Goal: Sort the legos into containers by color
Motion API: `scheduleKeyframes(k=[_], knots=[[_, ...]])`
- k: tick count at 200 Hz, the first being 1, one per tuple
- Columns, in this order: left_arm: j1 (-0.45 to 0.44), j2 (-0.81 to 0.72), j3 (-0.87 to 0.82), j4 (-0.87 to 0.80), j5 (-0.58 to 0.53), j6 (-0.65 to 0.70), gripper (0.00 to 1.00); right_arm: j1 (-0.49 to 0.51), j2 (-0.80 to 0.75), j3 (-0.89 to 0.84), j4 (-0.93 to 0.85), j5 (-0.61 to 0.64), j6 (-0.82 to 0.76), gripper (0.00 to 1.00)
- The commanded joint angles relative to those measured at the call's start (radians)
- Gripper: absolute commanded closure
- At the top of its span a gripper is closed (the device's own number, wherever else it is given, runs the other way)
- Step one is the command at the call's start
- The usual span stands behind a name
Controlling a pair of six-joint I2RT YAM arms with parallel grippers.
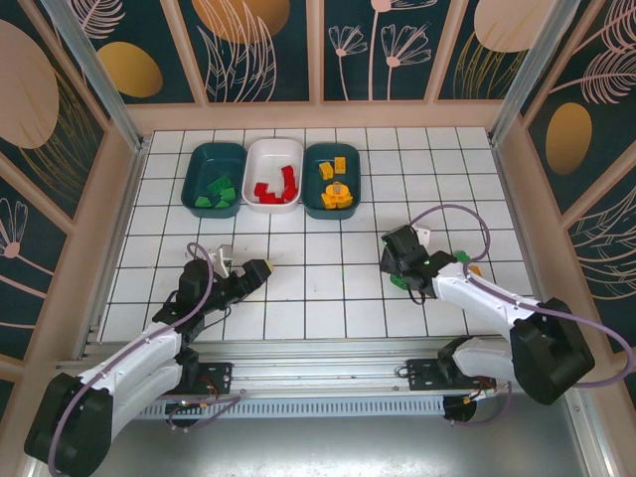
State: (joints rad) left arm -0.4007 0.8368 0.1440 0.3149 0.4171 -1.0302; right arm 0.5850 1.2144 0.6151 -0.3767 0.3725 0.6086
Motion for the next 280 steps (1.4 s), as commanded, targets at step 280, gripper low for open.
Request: scheduleKeyframes(k=[280], knots=[[-0.009,-0.029,0.012,0.012,-0.041,0.017,0.04,0.196,-0.048,-0.120,0.063,-0.199,0.163,0.28]])
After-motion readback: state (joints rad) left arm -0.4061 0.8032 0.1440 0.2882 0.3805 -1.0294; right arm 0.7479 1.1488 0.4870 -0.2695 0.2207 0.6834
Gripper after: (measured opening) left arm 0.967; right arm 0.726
